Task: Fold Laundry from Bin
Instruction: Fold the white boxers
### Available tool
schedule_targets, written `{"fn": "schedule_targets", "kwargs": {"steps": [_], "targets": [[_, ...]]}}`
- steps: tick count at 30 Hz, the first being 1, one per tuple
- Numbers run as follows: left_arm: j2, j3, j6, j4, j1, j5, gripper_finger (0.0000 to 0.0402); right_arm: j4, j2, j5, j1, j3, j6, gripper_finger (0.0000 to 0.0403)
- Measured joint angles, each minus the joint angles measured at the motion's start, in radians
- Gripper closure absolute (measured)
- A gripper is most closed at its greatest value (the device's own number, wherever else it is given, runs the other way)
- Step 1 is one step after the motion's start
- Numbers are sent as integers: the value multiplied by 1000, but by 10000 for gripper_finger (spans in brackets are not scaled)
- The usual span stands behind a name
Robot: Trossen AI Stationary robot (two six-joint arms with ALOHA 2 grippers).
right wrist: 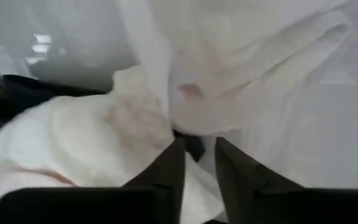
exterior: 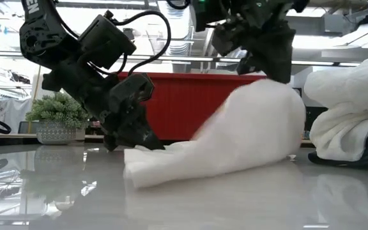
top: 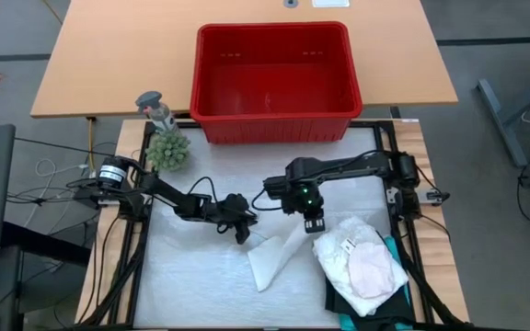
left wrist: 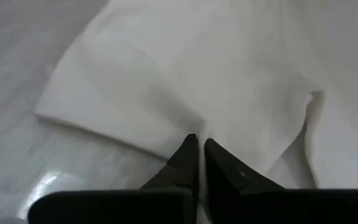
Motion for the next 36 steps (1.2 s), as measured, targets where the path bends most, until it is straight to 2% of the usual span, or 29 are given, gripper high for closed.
{"fn": "schedule_targets", "kwargs": {"steps": [7,12,17,20,23,29,36], "targets": [[-1,0,-58,-11,-5,2,395,1,-20,-51,23,0,56,214],[-2,0,-59,-16,-18,0,395,147,-26,75,8,0,50,160],[-2,0,-65,-17,-19,-8,395,280,-26,181,-89,0,170,155],[-2,0,-61,-17,-19,-9,396,299,-26,181,-150,0,207,155],[-2,0,-56,-17,-19,-9,396,322,-26,161,-185,-29,216,155],[-2,0,-55,-16,-21,-19,396,418,-24,12,-180,-182,218,155],[-2,0,-54,-17,-21,-22,396,581,-25,22,-175,-314,229,155]]}}
